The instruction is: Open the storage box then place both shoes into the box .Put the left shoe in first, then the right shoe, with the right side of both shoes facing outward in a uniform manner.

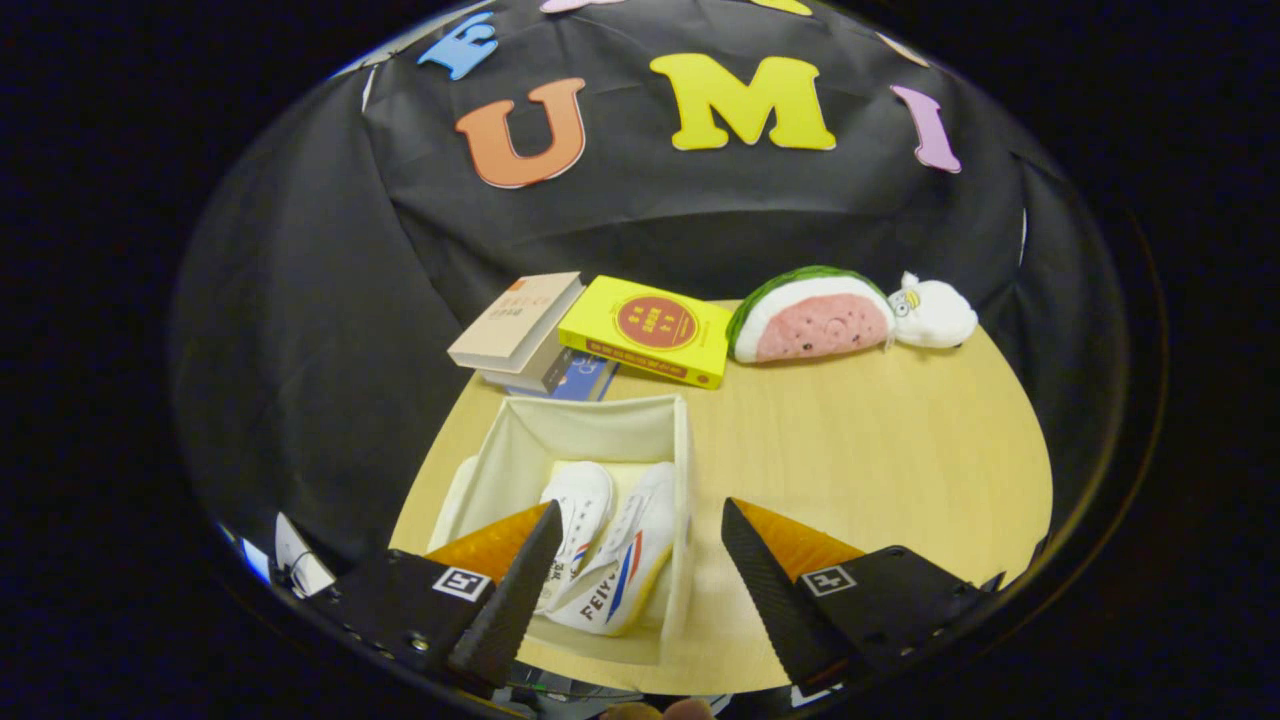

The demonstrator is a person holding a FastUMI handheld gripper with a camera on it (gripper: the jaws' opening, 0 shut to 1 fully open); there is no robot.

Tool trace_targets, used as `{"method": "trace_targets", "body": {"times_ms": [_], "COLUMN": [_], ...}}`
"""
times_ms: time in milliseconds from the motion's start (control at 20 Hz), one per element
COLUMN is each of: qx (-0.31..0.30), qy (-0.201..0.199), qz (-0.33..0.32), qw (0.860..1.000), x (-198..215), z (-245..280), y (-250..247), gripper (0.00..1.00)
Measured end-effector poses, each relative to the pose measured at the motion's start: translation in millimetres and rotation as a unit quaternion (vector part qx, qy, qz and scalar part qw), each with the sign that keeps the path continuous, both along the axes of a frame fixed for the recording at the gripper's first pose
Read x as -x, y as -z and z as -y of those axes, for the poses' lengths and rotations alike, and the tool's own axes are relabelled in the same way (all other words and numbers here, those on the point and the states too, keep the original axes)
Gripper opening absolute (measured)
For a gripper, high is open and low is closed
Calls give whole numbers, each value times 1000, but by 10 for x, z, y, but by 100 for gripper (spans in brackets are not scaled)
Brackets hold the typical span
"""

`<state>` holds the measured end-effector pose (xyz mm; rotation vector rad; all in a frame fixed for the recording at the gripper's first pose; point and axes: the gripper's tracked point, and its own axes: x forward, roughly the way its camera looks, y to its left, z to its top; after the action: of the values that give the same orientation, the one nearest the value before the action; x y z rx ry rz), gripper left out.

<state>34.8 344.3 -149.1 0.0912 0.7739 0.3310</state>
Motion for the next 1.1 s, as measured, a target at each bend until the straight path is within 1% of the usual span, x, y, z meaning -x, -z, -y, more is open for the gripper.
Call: {"method": "trace_targets", "body": {"times_ms": [150,300,550,650,900,1000,1100], "qx": [0,4,10,15,-1,-4,-7], "qy": [21,47,92,107,136,150,156], "qz": [43,96,181,208,242,252,253], "qw": [999,994,979,972,961,956,955], "x": [-6,6,117,198,420,467,509], "z": [249,555,1049,1223,1487,1573,1607], "y": [-273,-602,-1171,-1325,-1574,-1600,-1566], "gripper": [97,97,97,96,96,96,96]}}
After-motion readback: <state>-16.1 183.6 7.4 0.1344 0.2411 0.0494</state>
